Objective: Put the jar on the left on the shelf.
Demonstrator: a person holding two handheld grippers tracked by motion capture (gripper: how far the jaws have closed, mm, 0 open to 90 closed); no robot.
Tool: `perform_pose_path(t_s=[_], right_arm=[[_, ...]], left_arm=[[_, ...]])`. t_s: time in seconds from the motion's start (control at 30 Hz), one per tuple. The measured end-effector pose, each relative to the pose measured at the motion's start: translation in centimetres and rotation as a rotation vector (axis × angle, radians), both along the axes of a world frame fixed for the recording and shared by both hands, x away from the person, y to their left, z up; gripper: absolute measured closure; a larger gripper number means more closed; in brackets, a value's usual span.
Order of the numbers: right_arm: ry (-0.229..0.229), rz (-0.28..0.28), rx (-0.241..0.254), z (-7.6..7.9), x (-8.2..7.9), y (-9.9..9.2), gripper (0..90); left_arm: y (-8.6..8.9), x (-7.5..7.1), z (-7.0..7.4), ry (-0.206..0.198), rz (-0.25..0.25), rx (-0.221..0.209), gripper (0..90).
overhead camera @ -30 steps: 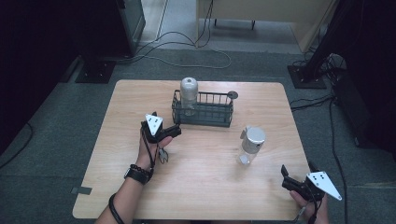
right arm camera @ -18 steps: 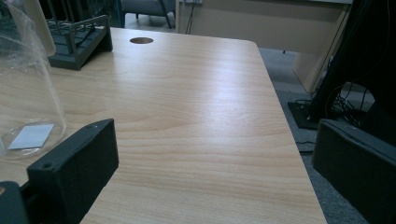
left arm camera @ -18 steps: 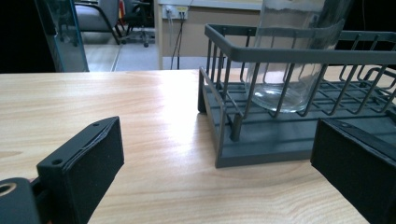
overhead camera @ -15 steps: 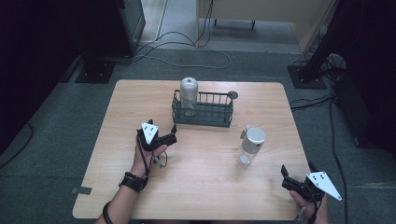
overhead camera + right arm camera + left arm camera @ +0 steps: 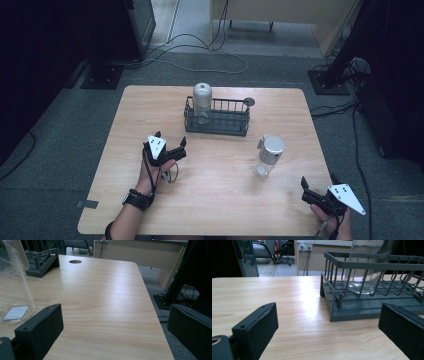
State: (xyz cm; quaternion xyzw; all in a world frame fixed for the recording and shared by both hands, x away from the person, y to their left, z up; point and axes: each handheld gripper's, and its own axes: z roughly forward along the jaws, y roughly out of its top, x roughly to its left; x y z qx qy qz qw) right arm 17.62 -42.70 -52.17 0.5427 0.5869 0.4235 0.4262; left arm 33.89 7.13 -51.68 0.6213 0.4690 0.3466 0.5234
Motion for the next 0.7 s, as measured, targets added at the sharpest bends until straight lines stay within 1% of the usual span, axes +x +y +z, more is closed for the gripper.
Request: perform_pose_path(t_s=[0.23,0.7], right_arm=[[0.0,-0.001,-0.001,0.0,0.0,0.0,0.4],[0.0,-0.004,-0.004,0.0,0.0,0.0,0.4]], left_arm=[[0.7,-0.8,0.0,-0.003,0.004,-0.008,2.8],[2.6,-2.6,0.0,-0.01,-0.009,-0.017,2.8]])
